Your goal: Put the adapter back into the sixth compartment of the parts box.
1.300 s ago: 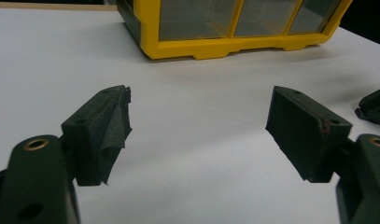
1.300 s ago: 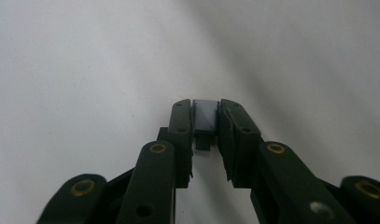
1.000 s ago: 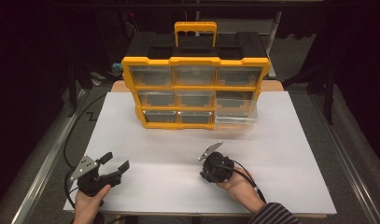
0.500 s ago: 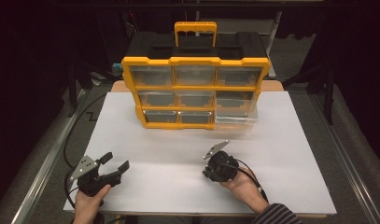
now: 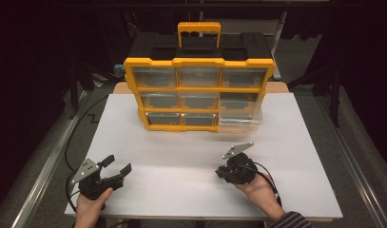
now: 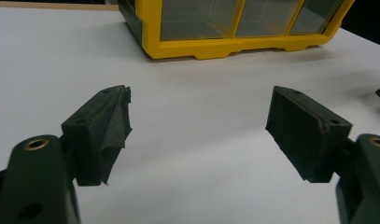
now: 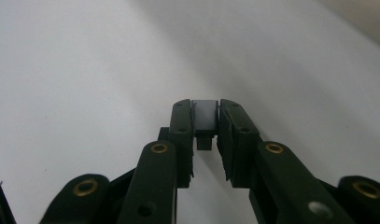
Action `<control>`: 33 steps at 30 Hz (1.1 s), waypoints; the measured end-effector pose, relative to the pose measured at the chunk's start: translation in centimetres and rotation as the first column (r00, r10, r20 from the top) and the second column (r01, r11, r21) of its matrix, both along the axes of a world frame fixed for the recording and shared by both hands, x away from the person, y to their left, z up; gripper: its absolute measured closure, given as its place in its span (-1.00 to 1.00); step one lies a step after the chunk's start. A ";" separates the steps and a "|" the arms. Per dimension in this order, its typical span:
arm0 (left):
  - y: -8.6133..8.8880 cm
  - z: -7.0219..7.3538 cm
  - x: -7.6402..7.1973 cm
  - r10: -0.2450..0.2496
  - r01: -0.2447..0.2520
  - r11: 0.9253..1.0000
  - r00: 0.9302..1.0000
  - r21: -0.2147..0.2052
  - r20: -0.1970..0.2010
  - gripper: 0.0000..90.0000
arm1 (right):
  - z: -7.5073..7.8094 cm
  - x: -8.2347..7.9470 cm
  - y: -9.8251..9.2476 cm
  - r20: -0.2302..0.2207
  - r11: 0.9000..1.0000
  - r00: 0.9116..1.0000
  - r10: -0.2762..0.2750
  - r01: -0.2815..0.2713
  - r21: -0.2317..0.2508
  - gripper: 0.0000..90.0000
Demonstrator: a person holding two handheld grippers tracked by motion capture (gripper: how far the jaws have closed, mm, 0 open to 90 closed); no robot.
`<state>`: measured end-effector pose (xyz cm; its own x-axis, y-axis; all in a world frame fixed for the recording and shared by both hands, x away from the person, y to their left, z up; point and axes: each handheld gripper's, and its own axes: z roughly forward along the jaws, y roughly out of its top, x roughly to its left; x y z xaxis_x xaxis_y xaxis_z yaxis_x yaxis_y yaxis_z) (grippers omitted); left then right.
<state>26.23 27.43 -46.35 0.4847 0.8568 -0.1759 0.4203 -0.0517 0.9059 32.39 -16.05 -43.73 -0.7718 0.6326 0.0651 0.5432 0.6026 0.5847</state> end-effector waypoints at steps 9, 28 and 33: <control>0.0 0.0 0.0 -0.001 0.001 1.000 1.000 -0.001 -0.001 -0.50 | 0.3 -0.4 -2.0 0.019 0.999 1.000 -0.024 0.023 0.044 0.72; 0.0 -0.1 0.0 0.002 -0.002 1.000 1.000 0.000 -0.004 -0.50 | 1.7 -1.8 -7.2 0.116 0.970 0.980 -0.163 0.138 0.199 0.71; 0.0 -0.1 0.0 0.005 -0.005 1.000 1.000 -0.002 -0.006 -0.50 | 1.9 -2.0 -8.0 0.124 0.959 0.974 -0.191 0.159 0.234 0.72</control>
